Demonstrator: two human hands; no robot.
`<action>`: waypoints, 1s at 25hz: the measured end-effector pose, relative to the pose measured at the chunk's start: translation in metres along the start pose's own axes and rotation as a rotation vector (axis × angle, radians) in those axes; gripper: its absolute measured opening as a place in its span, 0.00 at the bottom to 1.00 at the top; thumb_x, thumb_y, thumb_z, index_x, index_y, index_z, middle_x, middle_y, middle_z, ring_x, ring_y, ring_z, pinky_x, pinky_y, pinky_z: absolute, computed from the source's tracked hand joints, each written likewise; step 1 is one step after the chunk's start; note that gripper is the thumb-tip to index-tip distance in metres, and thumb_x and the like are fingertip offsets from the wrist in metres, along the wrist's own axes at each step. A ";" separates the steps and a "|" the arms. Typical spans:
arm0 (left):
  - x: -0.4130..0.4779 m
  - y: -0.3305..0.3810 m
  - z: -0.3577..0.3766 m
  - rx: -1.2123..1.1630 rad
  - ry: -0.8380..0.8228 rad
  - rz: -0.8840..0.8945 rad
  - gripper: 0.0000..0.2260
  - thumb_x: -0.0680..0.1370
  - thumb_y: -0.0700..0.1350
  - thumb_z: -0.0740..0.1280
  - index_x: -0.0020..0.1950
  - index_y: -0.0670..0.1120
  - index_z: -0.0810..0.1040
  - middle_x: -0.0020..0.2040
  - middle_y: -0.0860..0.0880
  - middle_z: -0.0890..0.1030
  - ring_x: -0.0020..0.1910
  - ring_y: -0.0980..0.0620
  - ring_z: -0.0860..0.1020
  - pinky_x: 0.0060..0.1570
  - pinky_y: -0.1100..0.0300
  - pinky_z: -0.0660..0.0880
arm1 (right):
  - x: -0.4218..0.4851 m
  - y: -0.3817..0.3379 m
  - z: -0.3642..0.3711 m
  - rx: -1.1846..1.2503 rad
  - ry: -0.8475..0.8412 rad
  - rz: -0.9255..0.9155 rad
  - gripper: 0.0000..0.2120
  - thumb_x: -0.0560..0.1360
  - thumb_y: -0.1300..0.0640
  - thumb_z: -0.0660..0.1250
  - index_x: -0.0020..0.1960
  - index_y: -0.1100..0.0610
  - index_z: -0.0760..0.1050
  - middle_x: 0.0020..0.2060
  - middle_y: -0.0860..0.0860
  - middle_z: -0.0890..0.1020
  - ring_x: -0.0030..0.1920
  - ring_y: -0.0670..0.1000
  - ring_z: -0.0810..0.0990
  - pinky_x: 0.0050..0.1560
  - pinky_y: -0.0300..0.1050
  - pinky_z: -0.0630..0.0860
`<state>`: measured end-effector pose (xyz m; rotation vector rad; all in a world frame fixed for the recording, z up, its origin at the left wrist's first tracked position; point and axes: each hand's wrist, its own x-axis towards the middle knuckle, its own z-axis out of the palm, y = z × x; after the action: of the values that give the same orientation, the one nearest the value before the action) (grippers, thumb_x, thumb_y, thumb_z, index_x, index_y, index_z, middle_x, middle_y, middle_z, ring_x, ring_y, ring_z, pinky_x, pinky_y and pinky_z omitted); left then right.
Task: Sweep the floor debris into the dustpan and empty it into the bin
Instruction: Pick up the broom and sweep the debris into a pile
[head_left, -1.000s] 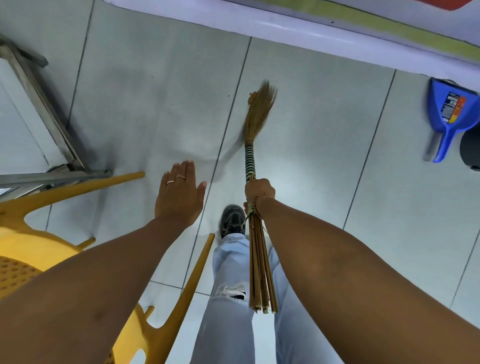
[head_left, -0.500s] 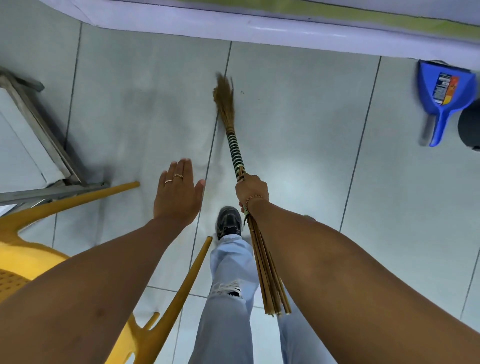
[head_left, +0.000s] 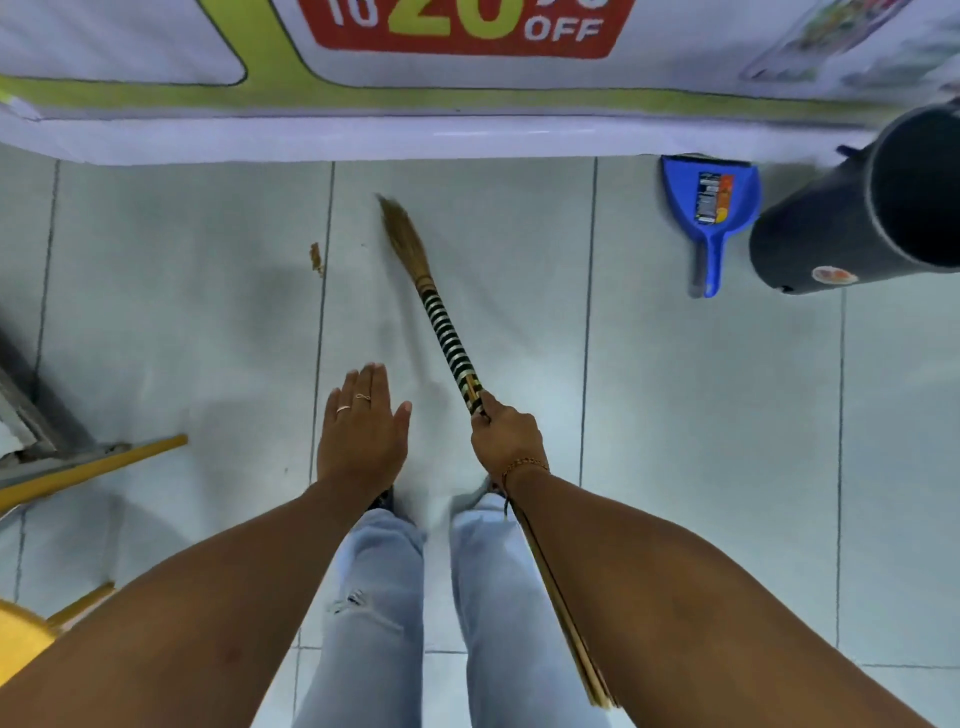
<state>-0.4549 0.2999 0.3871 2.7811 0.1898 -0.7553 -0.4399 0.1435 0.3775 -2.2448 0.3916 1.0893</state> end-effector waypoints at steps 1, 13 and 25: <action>0.003 0.021 0.001 0.000 0.008 0.016 0.25 0.80 0.48 0.55 0.73 0.36 0.58 0.73 0.35 0.64 0.73 0.38 0.60 0.73 0.44 0.57 | -0.002 0.011 -0.015 0.023 0.007 0.011 0.21 0.80 0.55 0.52 0.74 0.52 0.63 0.58 0.61 0.80 0.58 0.62 0.77 0.59 0.52 0.76; 0.094 0.253 0.011 0.086 -0.081 0.275 0.26 0.81 0.50 0.52 0.74 0.38 0.52 0.75 0.38 0.58 0.75 0.41 0.56 0.75 0.48 0.54 | 0.041 0.139 -0.190 0.419 0.288 0.343 0.24 0.79 0.43 0.54 0.68 0.57 0.67 0.58 0.64 0.78 0.59 0.64 0.77 0.58 0.51 0.73; 0.276 0.510 0.077 0.048 -0.243 0.286 0.26 0.79 0.49 0.56 0.73 0.37 0.58 0.72 0.37 0.65 0.72 0.41 0.62 0.72 0.47 0.60 | 0.173 0.296 -0.376 0.534 0.309 0.623 0.23 0.79 0.42 0.52 0.63 0.57 0.70 0.55 0.64 0.80 0.56 0.65 0.78 0.57 0.54 0.75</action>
<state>-0.1578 -0.1946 0.2878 2.6467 -0.2689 -1.0179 -0.2527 -0.3239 0.3058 -1.8298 1.4025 0.7745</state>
